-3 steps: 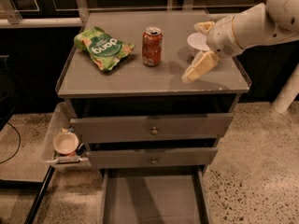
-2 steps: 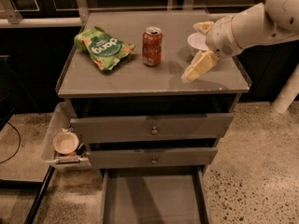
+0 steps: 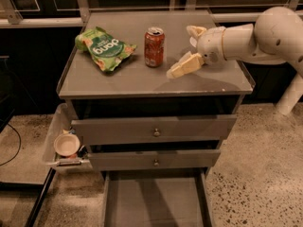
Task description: Place coke can into bottom drawer
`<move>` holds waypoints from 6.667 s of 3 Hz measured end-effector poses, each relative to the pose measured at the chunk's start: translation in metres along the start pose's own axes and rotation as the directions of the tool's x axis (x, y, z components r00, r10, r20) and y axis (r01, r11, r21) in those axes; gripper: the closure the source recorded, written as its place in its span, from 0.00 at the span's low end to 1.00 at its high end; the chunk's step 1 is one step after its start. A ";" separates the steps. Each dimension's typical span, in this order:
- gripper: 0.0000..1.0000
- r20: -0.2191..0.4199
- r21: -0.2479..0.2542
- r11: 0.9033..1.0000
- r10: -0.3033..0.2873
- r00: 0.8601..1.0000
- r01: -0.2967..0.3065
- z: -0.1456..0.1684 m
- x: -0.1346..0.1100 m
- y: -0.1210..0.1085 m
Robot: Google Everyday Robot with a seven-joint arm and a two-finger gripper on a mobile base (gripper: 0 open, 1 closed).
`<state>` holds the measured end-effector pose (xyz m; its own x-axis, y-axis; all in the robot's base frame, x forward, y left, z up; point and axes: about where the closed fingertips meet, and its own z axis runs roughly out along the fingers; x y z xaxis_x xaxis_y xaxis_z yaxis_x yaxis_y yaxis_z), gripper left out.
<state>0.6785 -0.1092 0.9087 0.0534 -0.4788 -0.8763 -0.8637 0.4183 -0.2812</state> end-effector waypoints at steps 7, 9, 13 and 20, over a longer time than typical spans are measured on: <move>0.41 0.215 -0.066 0.996 0.068 0.974 -0.055 0.093 -0.021 -0.056; 0.88 0.215 -0.066 0.996 0.068 0.974 -0.055 0.093 -0.021 -0.056; 1.00 0.345 -0.141 0.990 0.021 0.938 0.030 0.035 -0.033 0.029; 1.00 0.122 0.124 0.980 -0.169 0.978 0.154 -0.133 0.054 0.169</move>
Offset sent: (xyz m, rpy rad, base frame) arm 0.0922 0.0287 -0.0098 0.4297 0.0047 0.0421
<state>0.4686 -0.1670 0.8656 0.2591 -0.4449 -0.8573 -0.7763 0.4322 -0.4589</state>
